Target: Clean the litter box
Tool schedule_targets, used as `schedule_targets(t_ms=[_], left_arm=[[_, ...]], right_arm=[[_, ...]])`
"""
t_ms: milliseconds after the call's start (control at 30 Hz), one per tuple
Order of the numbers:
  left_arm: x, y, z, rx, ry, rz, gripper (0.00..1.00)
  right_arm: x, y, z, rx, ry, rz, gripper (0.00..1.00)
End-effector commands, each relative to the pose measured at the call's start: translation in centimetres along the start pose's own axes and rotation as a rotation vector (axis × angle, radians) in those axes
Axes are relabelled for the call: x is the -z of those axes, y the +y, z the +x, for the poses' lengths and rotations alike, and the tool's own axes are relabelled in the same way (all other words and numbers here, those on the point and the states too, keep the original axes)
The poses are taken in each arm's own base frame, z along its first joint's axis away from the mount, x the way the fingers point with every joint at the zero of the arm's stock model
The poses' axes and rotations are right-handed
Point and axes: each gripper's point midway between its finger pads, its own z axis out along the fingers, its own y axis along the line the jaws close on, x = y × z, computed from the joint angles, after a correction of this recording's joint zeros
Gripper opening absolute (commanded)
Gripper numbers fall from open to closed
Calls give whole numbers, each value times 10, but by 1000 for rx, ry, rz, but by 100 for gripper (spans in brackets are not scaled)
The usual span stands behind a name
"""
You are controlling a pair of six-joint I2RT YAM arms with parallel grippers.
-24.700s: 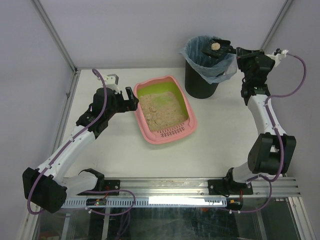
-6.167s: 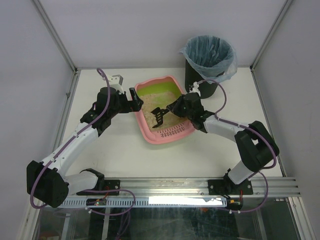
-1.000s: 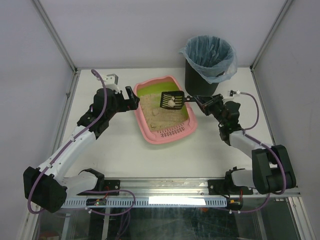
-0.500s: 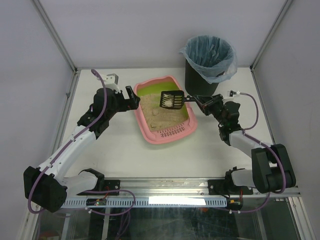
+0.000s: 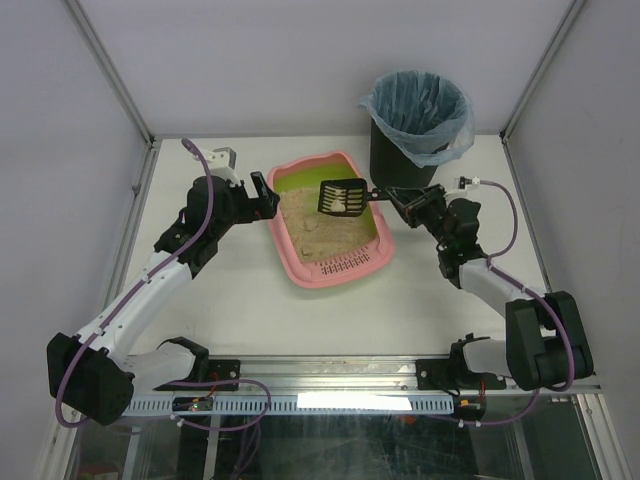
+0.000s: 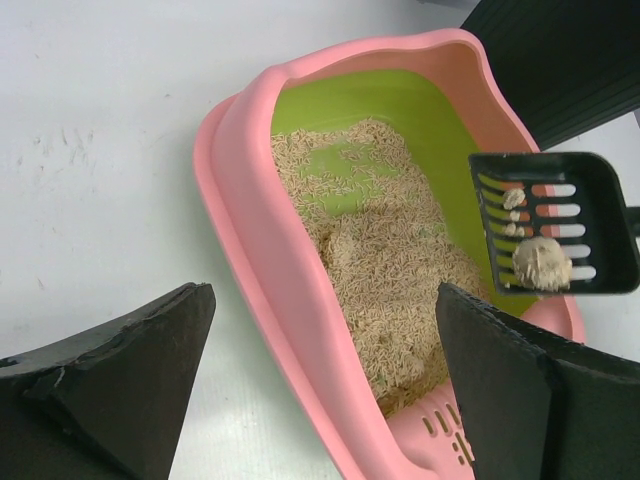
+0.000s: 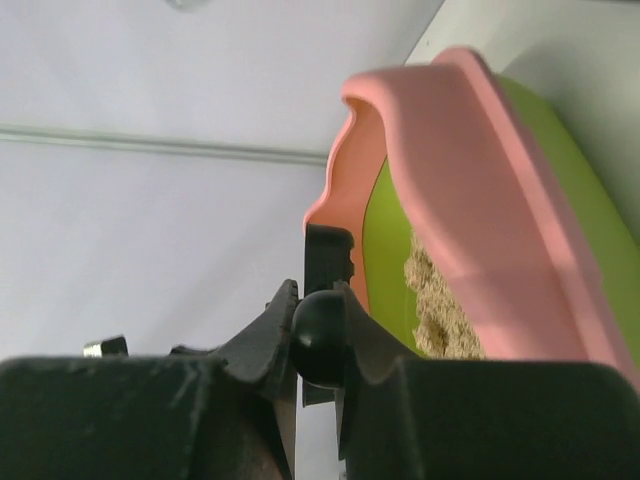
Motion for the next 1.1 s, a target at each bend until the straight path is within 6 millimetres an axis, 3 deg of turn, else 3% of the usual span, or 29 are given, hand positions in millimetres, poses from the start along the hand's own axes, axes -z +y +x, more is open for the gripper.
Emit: schedule_targets(t_ms=[0, 33, 133, 167, 267, 400, 533, 567, 633, 800, 933, 1067], left_arm=[[10, -4, -30, 9, -100, 12, 99], [10, -5, -32, 2, -104, 14, 99], [14, -5, -40, -22, -109, 2, 99], [16, -3, -42, -26, -116, -9, 99], [20, 3, -43, -35, -137, -36, 99], [22, 1, -45, -49, -130, -28, 99], [24, 6, -44, -43, -142, -45, 99], [25, 3, -45, -47, -141, -36, 99], [26, 2, -46, -49, -141, -28, 99], [25, 1, -45, -39, -138, -23, 99], [24, -1, -46, -38, -137, -15, 99], [28, 0, -47, -34, -146, -20, 99]], right_arm=[[-6, 50, 4, 95, 24, -112, 0], [-8, 46, 4, 99, 19, -93, 0], [1, 30, -26, -4, -81, -97, 0], [1, 33, -23, -16, -69, -110, 0], [-11, 48, 12, 77, 45, -106, 0], [-5, 43, -21, 11, -65, -101, 0], [-15, 68, 14, 85, 53, -118, 0], [-14, 65, 11, 83, 47, -110, 0], [-9, 53, -16, 43, -33, -84, 0], [-14, 82, -1, 89, 32, -101, 0], [-7, 98, -32, 22, -44, -110, 0], [-6, 132, -54, 16, -107, -124, 0]])
